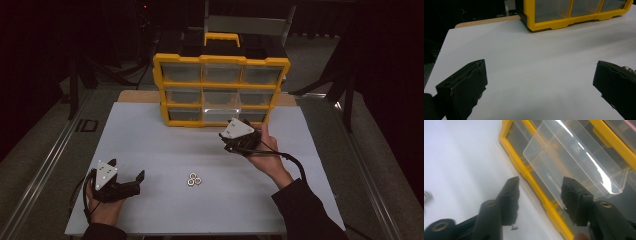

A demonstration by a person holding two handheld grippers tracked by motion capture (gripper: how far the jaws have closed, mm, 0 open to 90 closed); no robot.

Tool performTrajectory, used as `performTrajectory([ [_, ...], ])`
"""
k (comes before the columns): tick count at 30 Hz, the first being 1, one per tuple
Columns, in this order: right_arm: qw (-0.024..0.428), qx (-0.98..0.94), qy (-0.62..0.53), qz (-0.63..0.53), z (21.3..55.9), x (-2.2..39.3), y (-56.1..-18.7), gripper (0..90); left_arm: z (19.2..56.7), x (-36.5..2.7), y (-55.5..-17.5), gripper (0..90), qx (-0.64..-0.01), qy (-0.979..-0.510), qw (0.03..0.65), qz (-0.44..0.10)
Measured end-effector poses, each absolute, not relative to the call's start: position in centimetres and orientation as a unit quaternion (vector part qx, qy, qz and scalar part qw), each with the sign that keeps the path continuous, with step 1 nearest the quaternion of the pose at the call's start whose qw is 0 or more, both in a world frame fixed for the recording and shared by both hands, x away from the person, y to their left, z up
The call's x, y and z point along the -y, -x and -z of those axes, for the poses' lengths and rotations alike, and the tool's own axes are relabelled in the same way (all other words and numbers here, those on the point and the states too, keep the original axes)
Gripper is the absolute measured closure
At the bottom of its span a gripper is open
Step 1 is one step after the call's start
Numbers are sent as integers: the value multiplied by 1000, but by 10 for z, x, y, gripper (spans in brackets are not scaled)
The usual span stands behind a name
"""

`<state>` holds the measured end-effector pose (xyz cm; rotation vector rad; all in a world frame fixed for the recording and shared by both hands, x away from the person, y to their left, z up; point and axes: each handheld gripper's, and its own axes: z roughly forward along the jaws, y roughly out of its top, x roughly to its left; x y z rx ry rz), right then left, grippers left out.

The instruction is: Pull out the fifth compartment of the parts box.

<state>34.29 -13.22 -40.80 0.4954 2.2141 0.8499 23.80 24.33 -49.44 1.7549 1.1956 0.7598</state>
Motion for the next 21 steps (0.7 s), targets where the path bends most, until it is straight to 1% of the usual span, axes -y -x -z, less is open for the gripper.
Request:
performTrajectory([
  [1,341,-853,-202,-340,407,133,-344,447,494,-243,-238,0,-479,-703,429,-305],
  [2,341,-853,-202,-340,407,133,-344,447,494,-243,-238,0,-479,-703,429,-305],
  [3,329,-848,-219,-353,407,134,-344,389,494,-244,-238,0,-479,-702,429,-305],
  [5,313,-846,-230,-366,408,134,-344,374,494,-244,-237,0,-480,-701,430,-306],
  [6,313,-846,-230,-366,408,134,-344,374,494,-244,-237,0,-480,-701,430,-306],
  [7,300,-843,-237,-378,408,134,-343,351,494,-245,-237,0,-480,-701,430,-306],
  [8,300,-843,-237,-378,408,134,-343,351,494,-245,-237,0,-480,-701,430,-306],
  [9,286,-839,-245,-392,409,135,-343,338,494,-244,-237,0,-479,-701,430,-306],
  [12,273,-839,-246,-402,410,136,-343,322,494,-244,-237,0,-479,-702,430,-306],
  [13,259,-835,-250,-415,412,136,-342,314,494,-245,-237,0,-479,-702,429,-306],
  [14,259,-835,-250,-415,412,136,-342,314,494,-245,-237,0,-479,-702,429,-306],
  [15,243,-832,-259,-426,414,137,-342,306,494,-245,-237,0,-480,-701,430,-306],
  [16,237,-830,-263,-431,416,138,-342,304,494,-245,-237,0,-480,-701,430,-306],
  [21,222,-824,-282,-438,426,142,-344,289,494,-244,-238,0,-480,-702,428,-305],
])
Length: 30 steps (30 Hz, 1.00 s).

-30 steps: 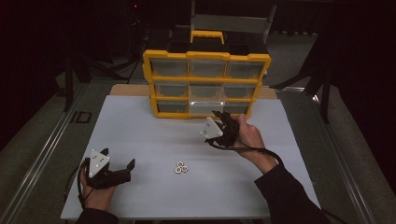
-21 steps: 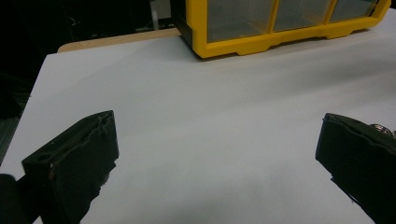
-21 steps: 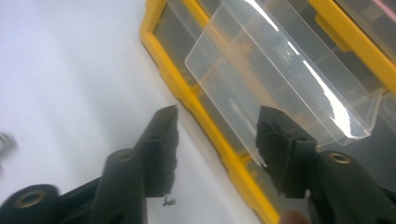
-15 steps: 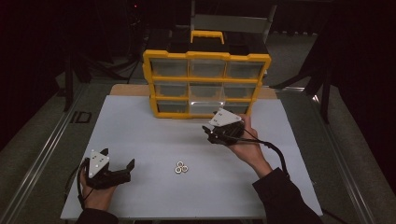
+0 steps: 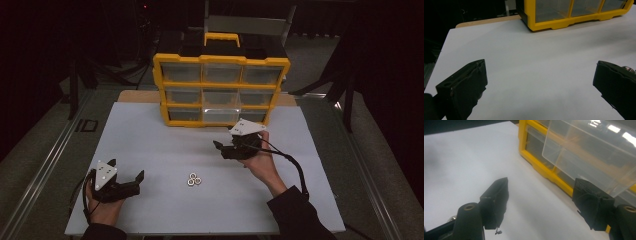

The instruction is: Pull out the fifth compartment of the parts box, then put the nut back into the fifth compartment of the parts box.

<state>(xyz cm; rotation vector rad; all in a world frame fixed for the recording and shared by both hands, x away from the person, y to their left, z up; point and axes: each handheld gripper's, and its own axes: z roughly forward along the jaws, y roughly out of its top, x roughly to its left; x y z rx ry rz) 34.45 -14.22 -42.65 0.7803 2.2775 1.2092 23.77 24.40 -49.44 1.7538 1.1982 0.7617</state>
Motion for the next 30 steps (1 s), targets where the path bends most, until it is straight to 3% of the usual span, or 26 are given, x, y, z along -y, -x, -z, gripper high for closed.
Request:
performTrajectory([
  [11,189,-803,-302,-477,430,145,-342,224,494,-244,-238,0,-479,-702,429,-306],
  [18,170,-798,-314,-487,432,143,-342,105,494,-243,-238,0,-479,-702,429,-305],
  [30,143,-809,-291,-491,436,125,-331,102,494,-243,-237,0,-475,-700,435,-307],
])
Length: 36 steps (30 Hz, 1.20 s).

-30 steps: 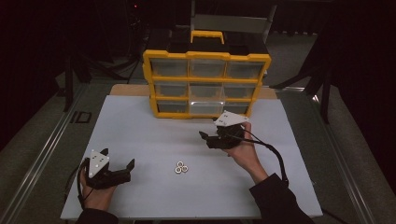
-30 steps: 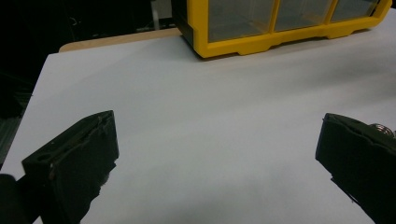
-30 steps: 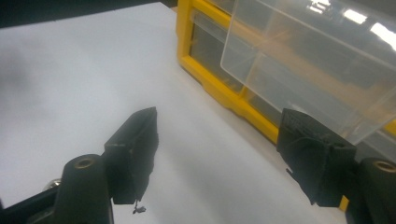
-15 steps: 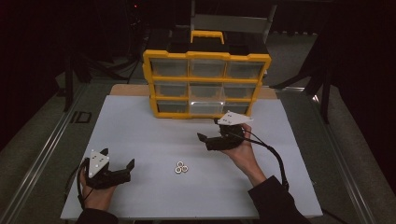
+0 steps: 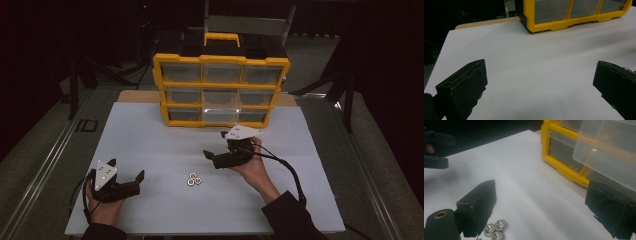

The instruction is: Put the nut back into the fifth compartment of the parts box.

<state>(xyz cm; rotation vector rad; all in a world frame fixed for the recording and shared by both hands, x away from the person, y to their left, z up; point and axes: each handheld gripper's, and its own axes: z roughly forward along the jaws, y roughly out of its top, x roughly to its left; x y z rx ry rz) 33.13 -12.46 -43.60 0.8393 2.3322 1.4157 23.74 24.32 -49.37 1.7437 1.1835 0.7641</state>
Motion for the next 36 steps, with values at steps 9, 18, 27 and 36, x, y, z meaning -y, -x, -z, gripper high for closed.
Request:
performTrajectory([
  [9,127,-826,-273,-476,444,105,-326,104,494,-243,-238,0,-474,-701,437,-305],
  [18,110,-850,-259,-445,458,85,-326,138,494,-243,-238,0,-474,-703,434,-305],
  [27,110,-865,-251,-420,466,70,-330,155,494,-243,-238,0,-475,-702,434,-306],
  [36,114,-883,-238,-387,481,56,-331,181,494,-243,-238,0,-475,-702,434,-306],
])
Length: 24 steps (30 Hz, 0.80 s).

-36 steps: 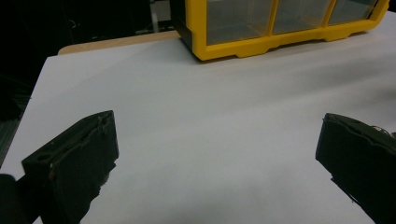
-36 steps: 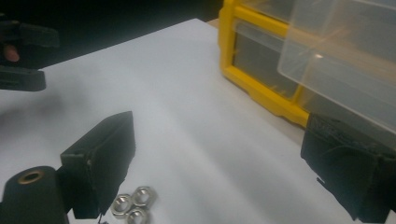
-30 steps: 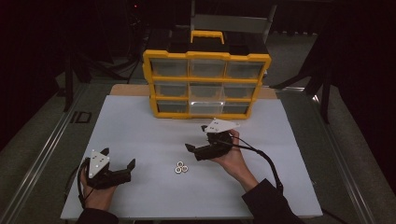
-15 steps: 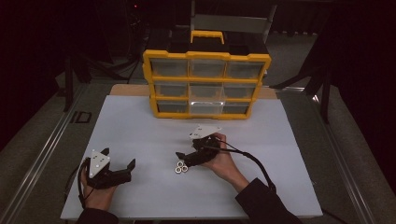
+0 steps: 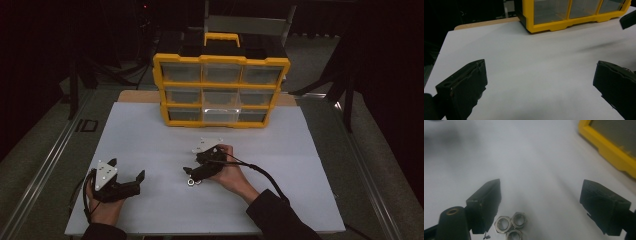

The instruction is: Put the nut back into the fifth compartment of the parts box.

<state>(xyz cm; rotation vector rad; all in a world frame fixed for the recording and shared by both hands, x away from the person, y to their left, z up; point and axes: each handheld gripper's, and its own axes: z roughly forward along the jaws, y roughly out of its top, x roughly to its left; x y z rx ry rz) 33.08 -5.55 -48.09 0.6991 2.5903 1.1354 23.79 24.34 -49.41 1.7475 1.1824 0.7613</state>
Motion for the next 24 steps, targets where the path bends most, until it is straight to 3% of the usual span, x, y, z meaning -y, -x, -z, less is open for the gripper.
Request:
performTrajectory([
  [24,90,-912,-270,-294,517,43,-343,228,494,-244,-238,0,-476,-702,432,-306],
])
